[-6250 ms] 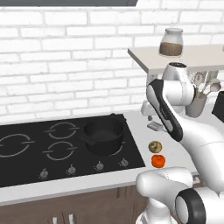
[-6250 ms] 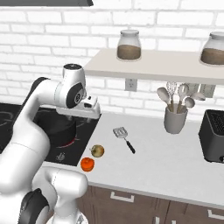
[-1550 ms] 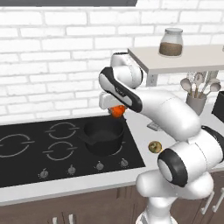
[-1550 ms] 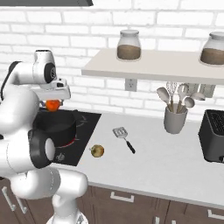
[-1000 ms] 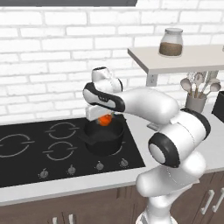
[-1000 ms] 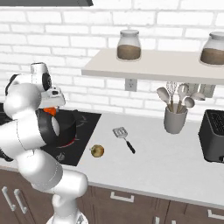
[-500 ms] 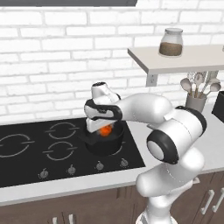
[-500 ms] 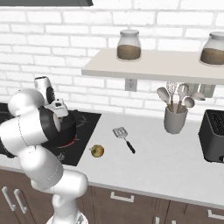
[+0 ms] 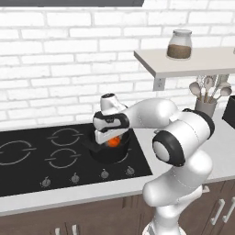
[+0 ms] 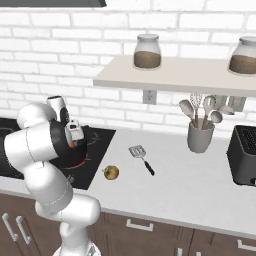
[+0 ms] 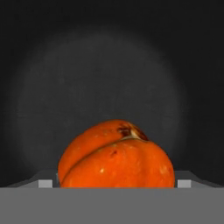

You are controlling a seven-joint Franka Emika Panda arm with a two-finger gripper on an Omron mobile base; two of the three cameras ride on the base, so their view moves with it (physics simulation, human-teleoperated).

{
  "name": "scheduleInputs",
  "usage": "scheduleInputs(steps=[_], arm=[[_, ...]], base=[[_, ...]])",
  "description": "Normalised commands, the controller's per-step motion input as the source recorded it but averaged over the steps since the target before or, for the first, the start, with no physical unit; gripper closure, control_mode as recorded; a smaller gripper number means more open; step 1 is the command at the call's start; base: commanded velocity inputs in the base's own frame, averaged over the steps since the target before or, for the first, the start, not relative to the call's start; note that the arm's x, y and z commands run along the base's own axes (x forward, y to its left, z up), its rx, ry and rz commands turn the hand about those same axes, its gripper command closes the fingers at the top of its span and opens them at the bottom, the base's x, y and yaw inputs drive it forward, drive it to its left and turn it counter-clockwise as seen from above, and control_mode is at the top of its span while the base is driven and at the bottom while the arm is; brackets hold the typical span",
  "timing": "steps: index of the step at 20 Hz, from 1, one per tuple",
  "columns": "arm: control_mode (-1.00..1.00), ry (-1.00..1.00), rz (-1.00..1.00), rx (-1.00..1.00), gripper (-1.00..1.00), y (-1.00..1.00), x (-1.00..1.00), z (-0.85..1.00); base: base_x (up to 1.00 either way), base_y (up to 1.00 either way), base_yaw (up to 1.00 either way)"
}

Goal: Put the squash and onion in the pot. Retrieve the spatula and lightly stir the vegetables in the pot.

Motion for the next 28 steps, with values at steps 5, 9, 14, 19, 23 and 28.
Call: scheduleInputs(steps=[5, 9, 14, 19, 23, 28], arm=[[-1.0, -0.04, 0.0, 0.02, -1.0, -0.04, 0.0, 0.09], [-1.0, -0.04, 0.0, 0.05, -1.0, -0.11, 0.0, 0.45], [-1.0, 0.0, 0.0, 0.06, -1.0, -0.03, 0.0, 0.28], [-1.0, -0.15, 0.0, 0.11, -1.0, -0.03, -0.41, 0.69], [-1.0, -0.2, 0.0, 0.12, -1.0, -0.35, -0.99, 1.0], [-1.0, -0.09, -0.04, 0.06, -1.0, -0.66, -0.84, 0.72]], base=[[0.0, 0.0, 0.0], [0.0, 0.0, 0.0], [0.0, 0.0, 0.0], [0.0, 0.0, 0.0], [0.0, 0.0, 0.0], [0.0, 0.0, 0.0]])
